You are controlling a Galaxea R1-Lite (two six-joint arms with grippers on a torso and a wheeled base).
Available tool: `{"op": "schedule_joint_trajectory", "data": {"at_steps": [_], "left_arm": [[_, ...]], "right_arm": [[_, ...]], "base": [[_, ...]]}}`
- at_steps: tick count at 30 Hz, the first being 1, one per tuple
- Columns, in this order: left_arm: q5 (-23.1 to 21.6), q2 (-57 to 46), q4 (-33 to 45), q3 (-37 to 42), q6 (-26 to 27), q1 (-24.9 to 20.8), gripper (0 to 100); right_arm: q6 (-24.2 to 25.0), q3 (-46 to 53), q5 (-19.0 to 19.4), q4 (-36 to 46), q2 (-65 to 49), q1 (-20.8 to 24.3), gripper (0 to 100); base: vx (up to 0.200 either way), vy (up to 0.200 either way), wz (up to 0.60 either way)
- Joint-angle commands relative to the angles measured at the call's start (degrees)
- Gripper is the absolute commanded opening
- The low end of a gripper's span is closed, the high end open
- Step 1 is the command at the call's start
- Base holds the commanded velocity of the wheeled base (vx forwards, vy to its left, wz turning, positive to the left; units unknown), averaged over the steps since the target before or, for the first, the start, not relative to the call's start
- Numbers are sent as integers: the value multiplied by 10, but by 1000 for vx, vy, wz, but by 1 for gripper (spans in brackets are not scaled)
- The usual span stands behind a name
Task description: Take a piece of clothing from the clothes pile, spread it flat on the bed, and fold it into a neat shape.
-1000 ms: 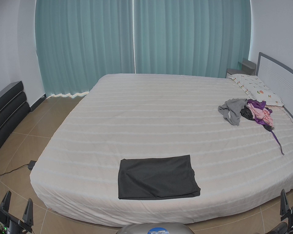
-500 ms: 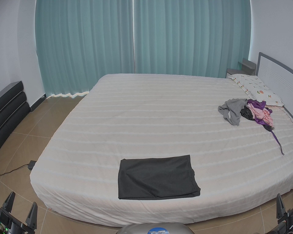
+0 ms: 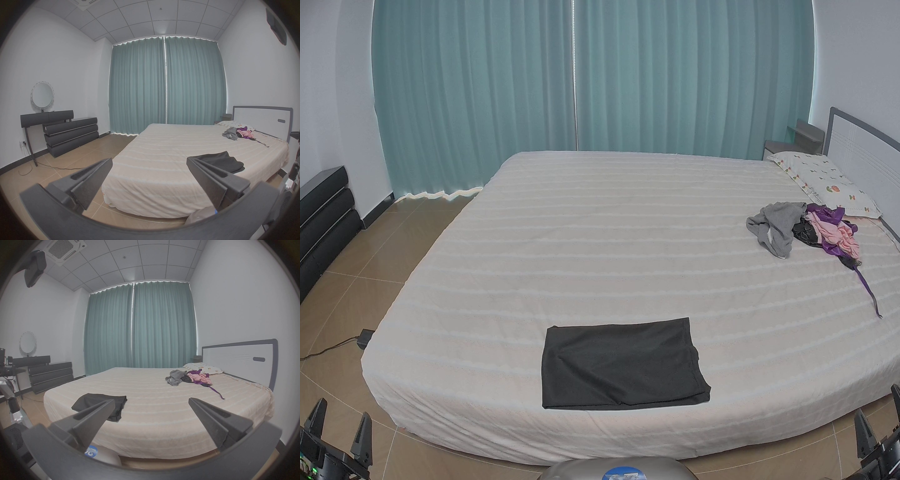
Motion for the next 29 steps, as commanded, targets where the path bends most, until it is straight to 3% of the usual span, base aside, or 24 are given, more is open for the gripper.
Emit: {"op": "schedule_joint_trajectory", "data": {"at_steps": [1,29], "left_arm": [[0,3,-1,10,-2,0,100],[-2,4,0,10,6,0,100]], "right_arm": [[-2,2,8,-1,-6,1,100],[3,4,8,-8,-6,2,100]], "base": [[0,0,0],[0,0,0]]}}
